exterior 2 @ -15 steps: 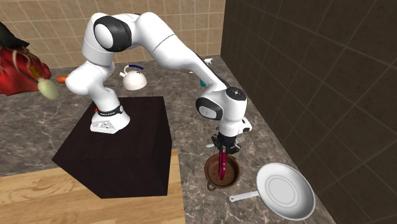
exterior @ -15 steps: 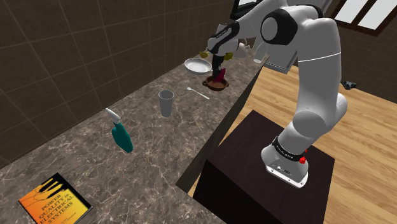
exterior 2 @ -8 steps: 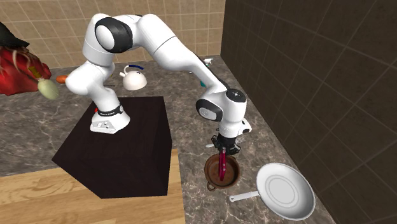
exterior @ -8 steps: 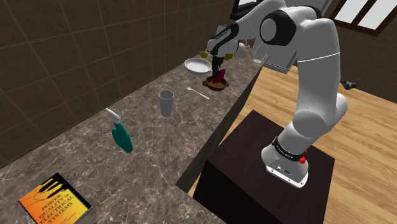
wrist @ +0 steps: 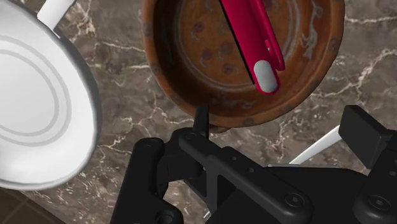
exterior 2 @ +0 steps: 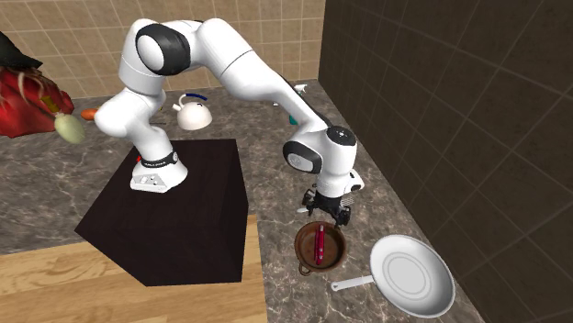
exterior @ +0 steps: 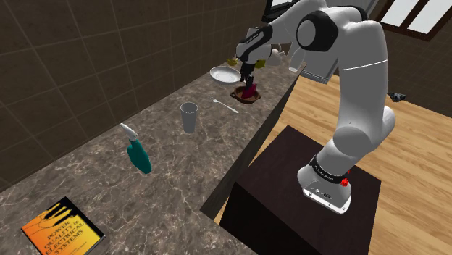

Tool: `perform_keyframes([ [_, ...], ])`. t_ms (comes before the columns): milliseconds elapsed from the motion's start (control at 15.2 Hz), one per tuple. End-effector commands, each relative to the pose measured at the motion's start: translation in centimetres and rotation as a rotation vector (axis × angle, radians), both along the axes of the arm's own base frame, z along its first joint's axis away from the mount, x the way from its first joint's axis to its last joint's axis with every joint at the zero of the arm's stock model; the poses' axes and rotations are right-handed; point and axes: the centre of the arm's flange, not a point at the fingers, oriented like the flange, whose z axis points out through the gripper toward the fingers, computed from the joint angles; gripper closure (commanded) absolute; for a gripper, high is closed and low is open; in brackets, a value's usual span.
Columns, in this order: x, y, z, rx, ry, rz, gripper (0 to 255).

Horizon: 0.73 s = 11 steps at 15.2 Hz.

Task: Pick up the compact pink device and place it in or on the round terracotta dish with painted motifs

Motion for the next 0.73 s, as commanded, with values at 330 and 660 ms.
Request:
perform_keyframes([
  [330, 0.0, 0.2, 4.4, 0.0, 0.0, 0.0, 0],
  [660, 0.0, 0.2, 4.4, 0.0, 0.0, 0.0, 0],
])
